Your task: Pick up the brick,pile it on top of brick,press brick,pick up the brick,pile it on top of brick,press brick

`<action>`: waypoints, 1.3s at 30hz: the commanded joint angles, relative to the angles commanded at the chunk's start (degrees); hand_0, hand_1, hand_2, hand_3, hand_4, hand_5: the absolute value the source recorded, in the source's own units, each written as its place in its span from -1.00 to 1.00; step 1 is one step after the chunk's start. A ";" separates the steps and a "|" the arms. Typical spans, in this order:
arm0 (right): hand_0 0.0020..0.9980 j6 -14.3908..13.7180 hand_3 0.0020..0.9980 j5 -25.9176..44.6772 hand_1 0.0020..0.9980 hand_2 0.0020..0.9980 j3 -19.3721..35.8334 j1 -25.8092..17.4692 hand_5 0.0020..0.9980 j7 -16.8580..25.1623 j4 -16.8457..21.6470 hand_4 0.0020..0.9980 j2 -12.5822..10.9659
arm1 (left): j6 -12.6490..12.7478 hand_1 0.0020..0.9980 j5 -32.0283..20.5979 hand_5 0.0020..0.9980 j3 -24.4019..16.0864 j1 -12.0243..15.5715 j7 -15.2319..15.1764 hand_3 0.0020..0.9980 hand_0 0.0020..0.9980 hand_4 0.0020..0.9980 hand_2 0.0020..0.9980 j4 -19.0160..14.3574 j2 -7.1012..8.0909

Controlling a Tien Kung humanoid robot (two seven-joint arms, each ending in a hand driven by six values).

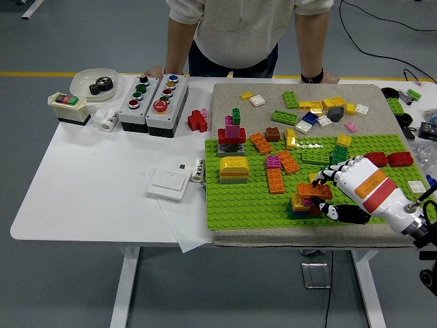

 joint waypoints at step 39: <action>-0.39 -0.12 0.40 -0.20 -0.25 0.01 0.57 -0.64 -0.33 0.16 1.11 0.41 -0.25 | -0.03 0.62 1.12 0.33 -0.55 0.35 0.43 0.17 0.66 0.30 0.61 0.02 0.06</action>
